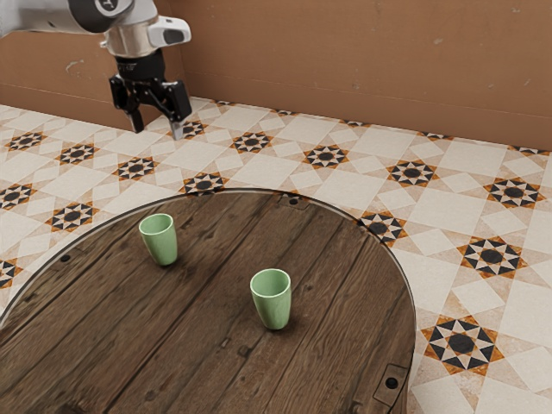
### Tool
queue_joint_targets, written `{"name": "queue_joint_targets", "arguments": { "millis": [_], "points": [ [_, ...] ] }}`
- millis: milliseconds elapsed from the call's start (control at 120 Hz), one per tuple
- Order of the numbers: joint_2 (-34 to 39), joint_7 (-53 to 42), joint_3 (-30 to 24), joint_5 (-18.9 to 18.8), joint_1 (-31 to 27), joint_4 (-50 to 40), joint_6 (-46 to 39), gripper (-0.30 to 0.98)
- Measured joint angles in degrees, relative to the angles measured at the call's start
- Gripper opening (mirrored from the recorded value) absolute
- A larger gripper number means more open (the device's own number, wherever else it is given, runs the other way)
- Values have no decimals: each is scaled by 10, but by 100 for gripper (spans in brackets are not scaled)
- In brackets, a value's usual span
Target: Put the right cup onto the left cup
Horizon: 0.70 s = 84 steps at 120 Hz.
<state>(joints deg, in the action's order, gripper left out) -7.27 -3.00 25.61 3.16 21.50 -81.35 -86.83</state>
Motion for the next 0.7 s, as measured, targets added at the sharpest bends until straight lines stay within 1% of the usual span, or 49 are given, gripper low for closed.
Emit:
{"name": "queue_joint_targets", "arguments": {
  "millis": [92, 167, 317, 400, 475, 567, 700],
  "points": [
    [0, 0, -8, 12, -2, -1, 14, 69],
    [3, 0, -30, 15, 0, -39, 6, 69],
    [2, 2, -63, 16, 7, -163, -66, 69],
    [-4, 2, -74, 16, 2, -206, -120, 69],
    [-8, 4, -101, 16, -4, -242, -161, 69],
    [-10, 13, -138, 16, -2, -273, -195, 69],
    [-14, 29, -176, 17, 0, -283, -223, 69]
  ]
}}
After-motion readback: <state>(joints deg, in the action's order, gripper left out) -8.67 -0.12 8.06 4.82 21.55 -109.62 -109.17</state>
